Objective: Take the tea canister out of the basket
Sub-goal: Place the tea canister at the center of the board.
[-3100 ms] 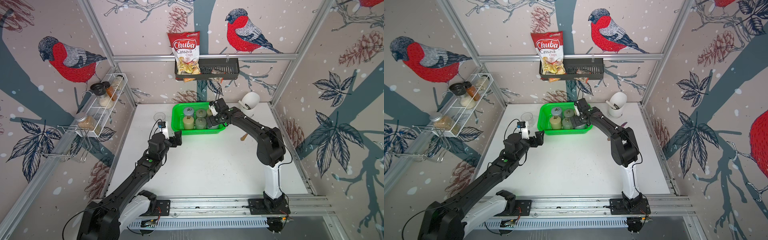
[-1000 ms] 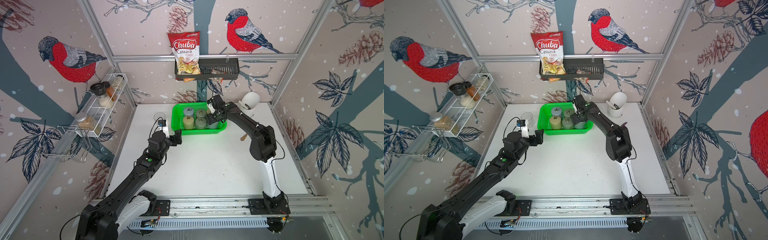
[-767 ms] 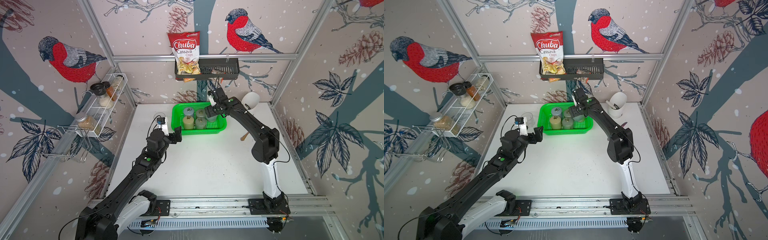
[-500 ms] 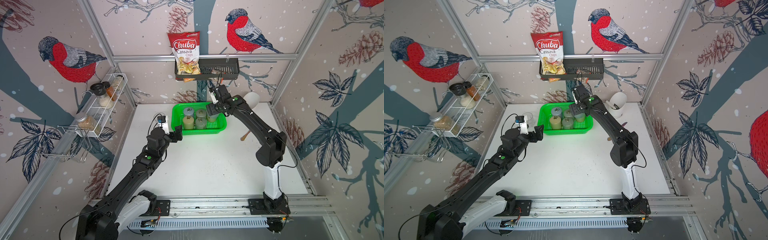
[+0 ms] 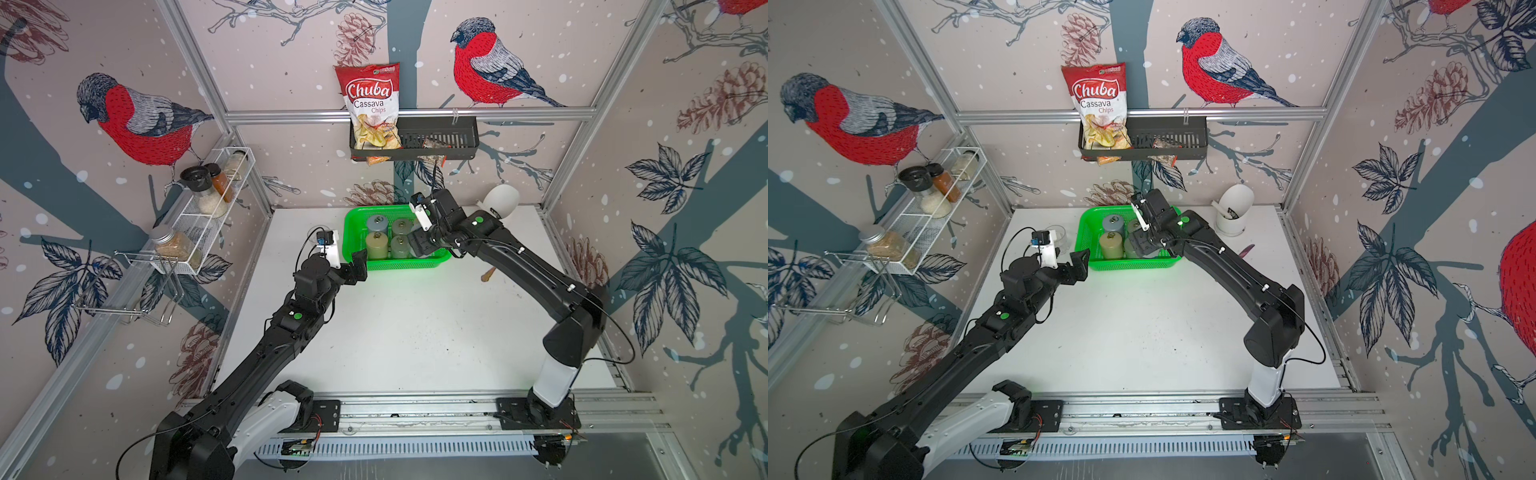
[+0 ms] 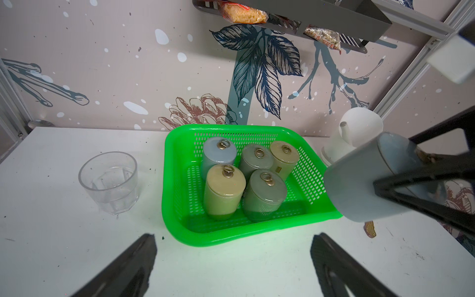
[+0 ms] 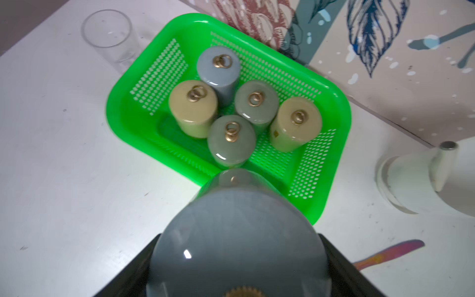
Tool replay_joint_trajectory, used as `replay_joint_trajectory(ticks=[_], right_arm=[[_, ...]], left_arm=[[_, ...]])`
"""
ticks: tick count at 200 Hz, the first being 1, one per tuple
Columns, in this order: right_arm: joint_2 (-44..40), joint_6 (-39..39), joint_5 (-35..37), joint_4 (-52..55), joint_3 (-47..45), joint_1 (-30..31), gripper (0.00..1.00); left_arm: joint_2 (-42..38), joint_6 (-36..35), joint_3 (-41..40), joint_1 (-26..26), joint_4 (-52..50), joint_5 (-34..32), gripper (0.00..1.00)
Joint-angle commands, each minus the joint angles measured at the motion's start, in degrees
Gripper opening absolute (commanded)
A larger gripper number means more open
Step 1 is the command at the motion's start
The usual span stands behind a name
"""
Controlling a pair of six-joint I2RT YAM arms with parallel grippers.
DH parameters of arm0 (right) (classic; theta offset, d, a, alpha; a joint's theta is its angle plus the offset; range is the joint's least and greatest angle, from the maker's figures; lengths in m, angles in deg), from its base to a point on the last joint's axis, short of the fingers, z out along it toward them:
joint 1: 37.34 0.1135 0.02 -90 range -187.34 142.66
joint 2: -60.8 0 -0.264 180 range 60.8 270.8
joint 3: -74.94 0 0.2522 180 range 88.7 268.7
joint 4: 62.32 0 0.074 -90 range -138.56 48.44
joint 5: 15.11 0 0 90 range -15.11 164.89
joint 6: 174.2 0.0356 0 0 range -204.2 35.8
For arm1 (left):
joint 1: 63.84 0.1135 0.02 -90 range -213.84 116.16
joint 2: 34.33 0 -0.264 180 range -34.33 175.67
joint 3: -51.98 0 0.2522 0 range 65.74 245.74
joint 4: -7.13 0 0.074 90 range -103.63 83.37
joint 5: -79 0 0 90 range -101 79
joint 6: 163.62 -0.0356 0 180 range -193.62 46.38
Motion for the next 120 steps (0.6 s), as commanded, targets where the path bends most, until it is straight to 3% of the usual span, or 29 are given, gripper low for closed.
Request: replay_joint_trajectory(ticks=[1,64,78,99,120], right_arm=[[-0.78,-1.39,-2.96,-6.11,-2.61,3.6,0.16],[7.42,1.83,-7.83,-10.71,-4.97,10.29,0.15],[10.03,2.33,-8.03,-12.03,-3.83,11.33,0.15],[14.86,3.18,-7.29,-13.34,-1.42,12.29,0.15],[19.68,3.77,-5.19,-13.44,1.31,12.8,0.15]], left_arm=[[-0.23,-0.17,0.18,-0.14,-0.15,-0.62,0.98],[-3.64,4.91,2.41,1.19,-8.96,-13.28,0.98],[-3.53,6.97,5.42,5.24,-14.71,-11.66,0.98],[-5.31,9.11,6.94,12.45,-17.81,-2.94,0.98],[-7.97,9.53,6.12,13.72,-18.28,-3.33,0.98]])
